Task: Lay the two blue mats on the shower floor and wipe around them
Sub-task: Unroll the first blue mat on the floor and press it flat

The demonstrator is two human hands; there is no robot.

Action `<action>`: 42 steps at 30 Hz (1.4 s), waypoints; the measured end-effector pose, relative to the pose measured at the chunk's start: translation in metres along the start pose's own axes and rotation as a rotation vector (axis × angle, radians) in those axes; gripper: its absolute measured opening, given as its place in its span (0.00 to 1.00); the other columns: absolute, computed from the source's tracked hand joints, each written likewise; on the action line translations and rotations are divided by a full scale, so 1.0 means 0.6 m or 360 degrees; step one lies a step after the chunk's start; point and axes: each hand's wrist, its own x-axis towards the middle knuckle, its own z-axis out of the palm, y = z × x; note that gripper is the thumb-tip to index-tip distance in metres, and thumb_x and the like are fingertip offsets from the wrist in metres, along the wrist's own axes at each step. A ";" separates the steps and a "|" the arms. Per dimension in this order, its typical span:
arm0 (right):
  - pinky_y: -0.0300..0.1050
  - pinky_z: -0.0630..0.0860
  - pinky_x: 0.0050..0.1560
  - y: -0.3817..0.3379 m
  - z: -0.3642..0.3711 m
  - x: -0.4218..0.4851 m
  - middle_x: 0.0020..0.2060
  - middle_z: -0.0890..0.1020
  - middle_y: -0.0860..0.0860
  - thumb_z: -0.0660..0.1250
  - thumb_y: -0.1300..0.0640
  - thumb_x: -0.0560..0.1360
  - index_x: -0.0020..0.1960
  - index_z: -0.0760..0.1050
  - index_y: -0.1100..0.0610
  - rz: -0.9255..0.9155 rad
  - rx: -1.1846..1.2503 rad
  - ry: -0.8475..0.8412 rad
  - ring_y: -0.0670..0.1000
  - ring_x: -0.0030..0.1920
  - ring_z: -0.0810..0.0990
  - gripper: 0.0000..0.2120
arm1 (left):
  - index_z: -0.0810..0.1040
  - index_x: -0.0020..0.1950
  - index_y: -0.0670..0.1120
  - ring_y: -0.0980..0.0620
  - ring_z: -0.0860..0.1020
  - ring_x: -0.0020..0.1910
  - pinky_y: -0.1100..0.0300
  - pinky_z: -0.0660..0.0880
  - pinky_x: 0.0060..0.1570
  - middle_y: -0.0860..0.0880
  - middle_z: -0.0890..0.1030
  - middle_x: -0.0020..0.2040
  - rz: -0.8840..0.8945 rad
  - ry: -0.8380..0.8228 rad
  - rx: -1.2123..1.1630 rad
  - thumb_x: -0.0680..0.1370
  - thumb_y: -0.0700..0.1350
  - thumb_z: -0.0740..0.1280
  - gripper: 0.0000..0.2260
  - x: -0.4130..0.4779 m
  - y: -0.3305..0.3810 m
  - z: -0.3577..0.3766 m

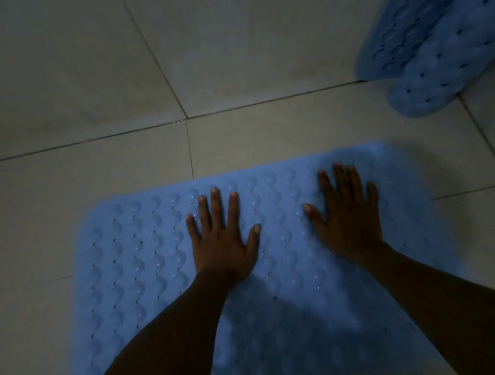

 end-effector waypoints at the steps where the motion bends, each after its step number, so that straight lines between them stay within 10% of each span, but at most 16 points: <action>1: 0.67 0.52 0.75 0.000 -0.001 0.001 0.80 0.56 0.56 0.48 0.33 0.78 0.80 0.56 0.51 0.0000 -0.0019 -0.0015 0.60 0.80 0.53 0.36 | 0.30 0.80 0.55 0.43 0.28 0.79 0.36 0.37 0.77 0.47 0.27 0.80 0.0005 -0.0032 -0.0004 0.79 0.70 0.40 0.36 0.001 0.000 -0.004; 24: 0.70 0.50 0.75 -0.005 0.008 0.001 0.79 0.60 0.55 0.47 0.34 0.78 0.79 0.59 0.50 -0.0018 0.0016 0.0136 0.57 0.80 0.55 0.34 | 0.38 0.83 0.56 0.46 0.33 0.81 0.43 0.34 0.78 0.49 0.35 0.83 0.0139 0.0096 -0.0132 0.80 0.68 0.42 0.34 -0.018 -0.020 -0.007; 35: 0.68 0.53 0.75 -0.382 -0.007 -0.050 0.79 0.61 0.54 0.49 0.37 0.80 0.78 0.62 0.52 -0.0431 0.0364 0.0087 0.55 0.80 0.56 0.32 | 0.43 0.83 0.56 0.46 0.38 0.82 0.43 0.40 0.80 0.48 0.41 0.84 -0.0125 0.0255 -0.0171 0.79 0.67 0.41 0.34 -0.094 -0.278 -0.030; 42: 0.68 0.51 0.76 -0.421 0.025 -0.071 0.81 0.54 0.54 0.48 0.35 0.79 0.81 0.52 0.50 -0.0496 0.0136 0.0019 0.57 0.80 0.51 0.34 | 0.39 0.83 0.56 0.48 0.32 0.81 0.44 0.37 0.79 0.50 0.36 0.83 -0.0154 0.0246 -0.0152 0.80 0.69 0.43 0.34 -0.110 -0.310 0.010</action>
